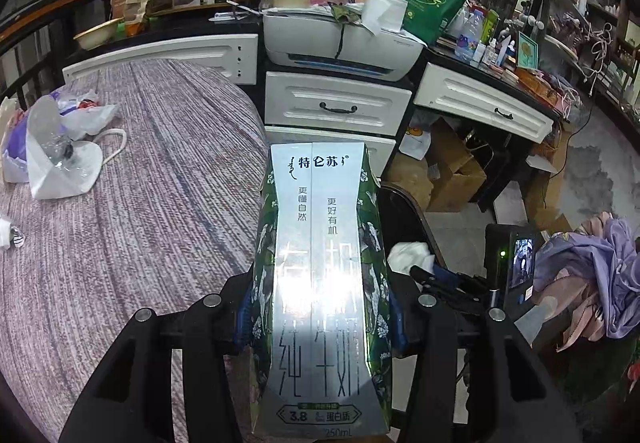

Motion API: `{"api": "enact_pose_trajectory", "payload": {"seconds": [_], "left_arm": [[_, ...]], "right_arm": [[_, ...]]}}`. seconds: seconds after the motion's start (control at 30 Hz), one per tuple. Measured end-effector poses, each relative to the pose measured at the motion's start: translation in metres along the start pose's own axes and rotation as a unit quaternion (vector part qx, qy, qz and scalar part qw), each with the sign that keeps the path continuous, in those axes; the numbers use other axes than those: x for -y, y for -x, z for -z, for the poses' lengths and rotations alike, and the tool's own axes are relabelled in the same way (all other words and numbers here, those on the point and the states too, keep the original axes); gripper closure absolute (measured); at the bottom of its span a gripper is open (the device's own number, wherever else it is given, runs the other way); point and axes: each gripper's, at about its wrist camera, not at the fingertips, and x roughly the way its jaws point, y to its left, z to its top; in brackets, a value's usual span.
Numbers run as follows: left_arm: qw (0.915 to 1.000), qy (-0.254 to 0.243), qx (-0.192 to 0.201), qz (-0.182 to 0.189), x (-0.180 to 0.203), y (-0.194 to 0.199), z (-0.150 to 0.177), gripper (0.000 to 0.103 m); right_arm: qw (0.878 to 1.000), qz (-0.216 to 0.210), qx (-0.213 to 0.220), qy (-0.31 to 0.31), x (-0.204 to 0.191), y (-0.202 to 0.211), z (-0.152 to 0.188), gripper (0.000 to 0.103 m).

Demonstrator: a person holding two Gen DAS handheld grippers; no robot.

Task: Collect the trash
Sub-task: 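Carry the white tissue into the black bin and open the right tool while the left tool carries the carton, then lower the green milk carton into the bin and open the left tool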

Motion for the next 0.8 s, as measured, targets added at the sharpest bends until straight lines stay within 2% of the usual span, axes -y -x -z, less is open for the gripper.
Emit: {"api": "enact_pose_trajectory", "payload": {"seconds": [0.07, 0.1, 0.37, 0.47, 0.53, 0.8], "left_arm": [[1.0, -0.005, -0.005, 0.001, 0.003, -0.004, 0.001, 0.053], [1.0, -0.006, -0.007, 0.001, 0.004, -0.005, 0.002, 0.053], [0.9992, -0.026, -0.03, 0.01, 0.022, -0.022, 0.003, 0.053], [0.9985, -0.031, -0.042, 0.019, 0.03, -0.031, 0.002, 0.053], [0.9981, -0.032, -0.049, 0.022, 0.034, -0.038, 0.0, 0.053], [0.9949, -0.048, -0.085, 0.027, 0.052, -0.07, 0.0, 0.053]], "right_arm": [[1.0, 0.005, 0.009, -0.006, 0.002, 0.004, 0.001, 0.039], [1.0, 0.006, 0.014, -0.011, 0.004, 0.008, 0.001, 0.037], [0.996, 0.023, 0.079, -0.033, 0.017, 0.059, -0.01, 0.036], [0.992, 0.029, 0.112, -0.048, 0.025, 0.083, -0.013, 0.025], [0.99, 0.033, 0.129, -0.053, 0.029, 0.096, -0.015, 0.025], [0.985, 0.04, 0.151, -0.073, 0.043, 0.118, -0.016, 0.021]]}}
